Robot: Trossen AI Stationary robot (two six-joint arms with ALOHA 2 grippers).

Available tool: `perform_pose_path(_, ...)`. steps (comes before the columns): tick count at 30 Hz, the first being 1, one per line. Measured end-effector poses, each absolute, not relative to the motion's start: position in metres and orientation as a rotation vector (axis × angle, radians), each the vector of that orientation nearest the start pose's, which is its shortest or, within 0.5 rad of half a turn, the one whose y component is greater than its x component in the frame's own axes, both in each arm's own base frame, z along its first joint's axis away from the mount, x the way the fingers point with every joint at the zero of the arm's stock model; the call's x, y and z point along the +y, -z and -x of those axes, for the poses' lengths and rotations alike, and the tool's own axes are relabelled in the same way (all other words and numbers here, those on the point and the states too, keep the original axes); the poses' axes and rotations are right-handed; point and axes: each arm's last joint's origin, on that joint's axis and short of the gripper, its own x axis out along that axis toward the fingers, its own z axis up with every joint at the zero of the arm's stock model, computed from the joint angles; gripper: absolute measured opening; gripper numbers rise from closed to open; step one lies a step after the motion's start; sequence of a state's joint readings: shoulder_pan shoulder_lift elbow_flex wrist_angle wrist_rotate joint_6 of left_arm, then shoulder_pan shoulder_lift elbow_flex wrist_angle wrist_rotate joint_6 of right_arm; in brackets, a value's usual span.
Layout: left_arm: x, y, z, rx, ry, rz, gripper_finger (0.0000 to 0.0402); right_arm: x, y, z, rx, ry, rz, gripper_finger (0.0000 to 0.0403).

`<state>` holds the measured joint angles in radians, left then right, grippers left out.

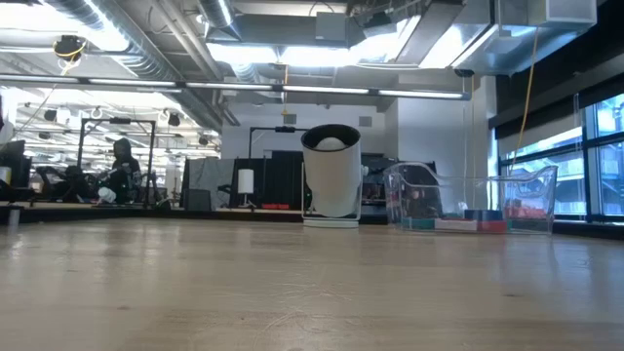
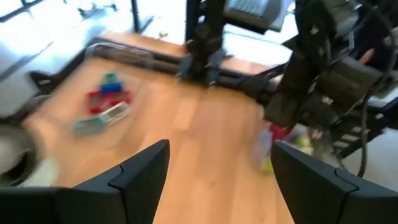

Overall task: Pick & Place Office items
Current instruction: Return to Home Position

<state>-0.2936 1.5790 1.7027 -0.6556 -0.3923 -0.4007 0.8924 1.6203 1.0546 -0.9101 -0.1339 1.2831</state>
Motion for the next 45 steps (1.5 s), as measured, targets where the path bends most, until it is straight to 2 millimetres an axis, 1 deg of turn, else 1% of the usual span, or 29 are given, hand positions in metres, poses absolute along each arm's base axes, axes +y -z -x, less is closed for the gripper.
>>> perform_pose_path(2,-0.081,-0.418,-0.309,0.494,-0.222,0.2,0.0276,0.217,-0.191,-0.179,1.591,0.2,-0.421,0.0258)
perform_pose_path(7,-0.062,-0.439,-0.253,0.543,-0.337,0.209,0.0276,0.206,-0.191,-0.192,1.531,0.235,-0.412,0.0258)
perform_pose_path(14,-0.043,-0.46,-0.181,0.52,-0.444,0.216,0.0276,0.188,-0.191,-0.209,1.468,0.317,-0.424,0.0258)
perform_pose_path(19,-0.032,-0.465,-0.137,0.489,-0.512,0.229,0.0276,0.174,-0.191,-0.222,1.409,0.387,-0.451,0.0258)
perform_pose_path(23,-0.026,-0.454,-0.11,0.44,-0.535,0.253,0.0276,0.164,-0.192,-0.235,1.339,0.412,-0.503,0.0258)
perform_pose_path(25,-0.023,-0.443,-0.101,0.416,-0.555,0.269,0.0276,0.16,-0.192,-0.241,1.312,0.41,-0.522,0.0258)
perform_pose_path(28,-0.021,-0.42,-0.095,0.392,-0.599,0.29,0.0276,0.154,-0.193,-0.25,1.265,0.4,-0.555,0.0258)
perform_pose_path(32,-0.022,-0.387,-0.095,0.339,-0.593,0.341,0.0276,0.148,-0.194,-0.258,1.244,0.383,-0.579,0.0258)
perform_pose_path(34,-0.024,-0.377,-0.097,0.301,-0.562,0.367,0.0276,0.147,-0.194,-0.26,1.253,0.37,-0.603,0.0258)
perform_pose_path(36,-0.026,-0.372,-0.099,0.277,-0.493,0.392,0.0276,0.148,-0.194,-0.26,1.272,0.343,-0.627,0.0258)
perform_pose_path(39,-0.027,-0.372,-0.1,0.245,-0.4,0.391,0.0276,0.152,-0.198,-0.256,1.309,0.291,-0.649,0.0258)
perform_pose_path(42,-0.028,-0.377,-0.1,0.214,-0.361,0.377,0.0276,0.156,-0.21,-0.249,1.311,0.229,-0.672,0.0258)
perform_pose_path(45,-0.028,-0.38,-0.1,0.198,-0.338,0.347,0.0276,0.154,-0.229,-0.24,1.26,0.185,-0.698,0.0258)
